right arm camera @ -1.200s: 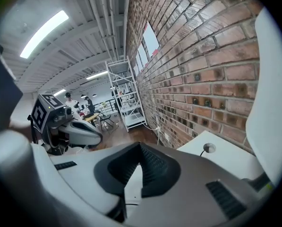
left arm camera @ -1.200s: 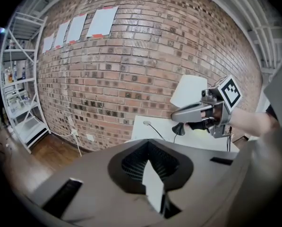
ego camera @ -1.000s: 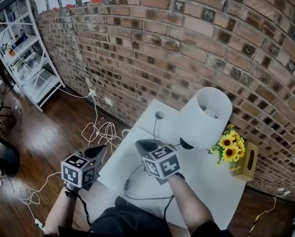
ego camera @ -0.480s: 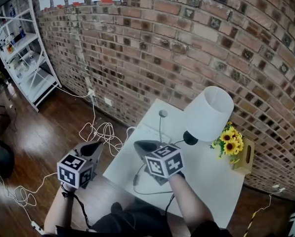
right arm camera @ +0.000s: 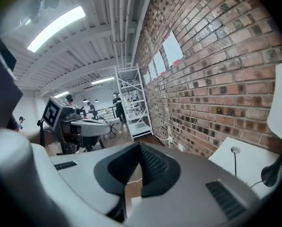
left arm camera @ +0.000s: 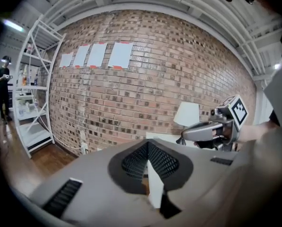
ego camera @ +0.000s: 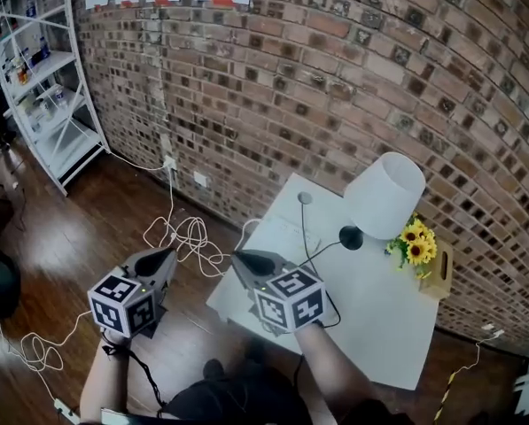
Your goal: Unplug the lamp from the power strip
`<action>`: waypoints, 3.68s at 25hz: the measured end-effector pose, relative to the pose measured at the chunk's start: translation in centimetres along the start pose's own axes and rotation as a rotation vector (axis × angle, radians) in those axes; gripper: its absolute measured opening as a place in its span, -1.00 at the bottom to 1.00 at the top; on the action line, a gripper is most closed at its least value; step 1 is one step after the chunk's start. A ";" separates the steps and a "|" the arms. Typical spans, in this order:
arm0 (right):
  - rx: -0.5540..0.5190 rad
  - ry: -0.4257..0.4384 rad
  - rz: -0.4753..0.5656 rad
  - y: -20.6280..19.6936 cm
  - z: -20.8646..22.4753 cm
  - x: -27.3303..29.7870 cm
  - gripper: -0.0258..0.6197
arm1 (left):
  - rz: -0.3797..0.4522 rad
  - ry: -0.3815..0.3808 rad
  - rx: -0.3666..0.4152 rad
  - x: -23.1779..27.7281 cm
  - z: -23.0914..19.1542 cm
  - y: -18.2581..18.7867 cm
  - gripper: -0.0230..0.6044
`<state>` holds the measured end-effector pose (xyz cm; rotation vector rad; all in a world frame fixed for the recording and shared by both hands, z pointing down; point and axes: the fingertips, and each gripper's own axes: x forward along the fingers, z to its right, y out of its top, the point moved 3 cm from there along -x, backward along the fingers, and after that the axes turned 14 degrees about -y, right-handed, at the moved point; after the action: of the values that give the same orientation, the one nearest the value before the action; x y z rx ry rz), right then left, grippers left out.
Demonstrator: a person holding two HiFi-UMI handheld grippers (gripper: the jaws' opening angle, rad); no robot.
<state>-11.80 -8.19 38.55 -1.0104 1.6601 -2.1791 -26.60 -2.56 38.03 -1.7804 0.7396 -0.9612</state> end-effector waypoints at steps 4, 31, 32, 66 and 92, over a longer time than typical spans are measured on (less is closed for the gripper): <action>0.033 -0.108 0.095 0.5 -0.4 -2.8 -0.93 | 0.108 -0.049 -0.027 -1.2 0.7 1.2 -0.88; 0.005 -0.366 0.286 0.3 5.9 -21.7 -0.93 | 0.203 -0.225 0.123 6.3 15.6 5.7 -0.88; 0.007 -0.363 0.293 0.2 6.4 -22.6 -0.93 | 0.197 -0.227 0.136 6.6 16.7 5.8 -0.88; -0.032 -0.310 0.211 -10.7 11.4 -38.4 -0.93 | 0.035 -0.235 0.382 13.9 37.2 0.0 -0.87; -0.166 0.098 0.180 -2.7 -5.0 -20.8 -0.93 | 0.150 0.144 0.262 -4.4 17.7 1.0 -0.87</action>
<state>1.03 8.04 32.43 -0.7682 1.9221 -2.0321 -13.69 8.66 31.57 -1.4197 0.7869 -1.0414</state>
